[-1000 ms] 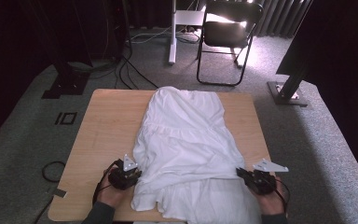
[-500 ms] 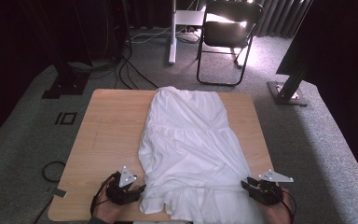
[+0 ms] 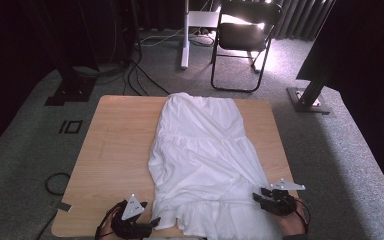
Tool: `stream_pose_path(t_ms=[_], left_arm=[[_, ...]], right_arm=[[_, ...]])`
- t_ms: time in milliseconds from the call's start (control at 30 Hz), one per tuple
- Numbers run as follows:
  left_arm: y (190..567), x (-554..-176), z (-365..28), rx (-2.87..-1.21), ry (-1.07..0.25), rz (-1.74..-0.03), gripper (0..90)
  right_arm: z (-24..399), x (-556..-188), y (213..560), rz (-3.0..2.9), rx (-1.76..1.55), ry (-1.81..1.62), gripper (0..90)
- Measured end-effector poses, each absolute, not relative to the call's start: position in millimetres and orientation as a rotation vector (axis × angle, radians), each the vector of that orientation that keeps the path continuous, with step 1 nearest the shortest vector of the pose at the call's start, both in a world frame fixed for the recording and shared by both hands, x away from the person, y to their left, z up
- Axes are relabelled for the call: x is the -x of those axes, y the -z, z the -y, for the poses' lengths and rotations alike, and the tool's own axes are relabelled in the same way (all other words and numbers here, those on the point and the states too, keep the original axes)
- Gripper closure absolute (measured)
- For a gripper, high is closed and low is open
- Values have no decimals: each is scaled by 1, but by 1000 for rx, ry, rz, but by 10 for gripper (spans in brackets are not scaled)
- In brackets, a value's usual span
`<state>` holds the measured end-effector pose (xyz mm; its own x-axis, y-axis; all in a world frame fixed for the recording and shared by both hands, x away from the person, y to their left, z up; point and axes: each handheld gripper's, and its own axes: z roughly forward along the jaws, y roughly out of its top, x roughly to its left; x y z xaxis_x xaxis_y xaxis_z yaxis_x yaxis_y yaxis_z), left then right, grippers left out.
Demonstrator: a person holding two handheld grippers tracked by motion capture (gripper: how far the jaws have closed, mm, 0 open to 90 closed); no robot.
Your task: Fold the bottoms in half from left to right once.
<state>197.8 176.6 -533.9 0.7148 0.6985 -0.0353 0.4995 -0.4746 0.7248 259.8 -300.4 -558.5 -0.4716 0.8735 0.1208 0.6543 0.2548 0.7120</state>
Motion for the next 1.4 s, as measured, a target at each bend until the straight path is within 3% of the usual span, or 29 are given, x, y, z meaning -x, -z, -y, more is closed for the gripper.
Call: stream_pose_path(t_ms=[100,167,267,367,400,433,533,767,1067,1200,1400], left_arm=[[542,-199,-167,-2230,-372,-927,260],[549,-202,-162,-2271,-386,-946,285],[551,-209,-162,-2271,-389,-947,426],[550,-215,-164,-2273,-464,-963,640],[548,-222,-166,-2281,-522,-999,640],[547,-226,-168,-2284,-551,-1016,715],[548,-241,-174,-2267,-600,-1057,779],[547,-292,-188,-2262,-767,-1157,833],[550,-335,-213,-2118,-826,-1320,848],[547,-334,-223,-2061,-760,-1367,851],[511,-293,-230,-1959,-779,-1171,855]], right_arm=[[299,-260,559,-2232,-1405,-1030,557],[299,-261,559,-2228,-1407,-1029,574],[297,-264,559,-2226,-1402,-1018,605],[296,-266,559,-2225,-1399,-1012,621],[294,-268,559,-2222,-1399,-1013,629],[292,-272,559,-2219,-1393,-1016,642],[288,-280,559,-2218,-1379,-1005,656],[268,-312,558,-2234,-1313,-965,674],[236,-351,557,-2239,-1277,-959,722],[230,-364,555,-2250,-1276,-952,811],[250,-334,533,-2137,-1261,-1156,881]])
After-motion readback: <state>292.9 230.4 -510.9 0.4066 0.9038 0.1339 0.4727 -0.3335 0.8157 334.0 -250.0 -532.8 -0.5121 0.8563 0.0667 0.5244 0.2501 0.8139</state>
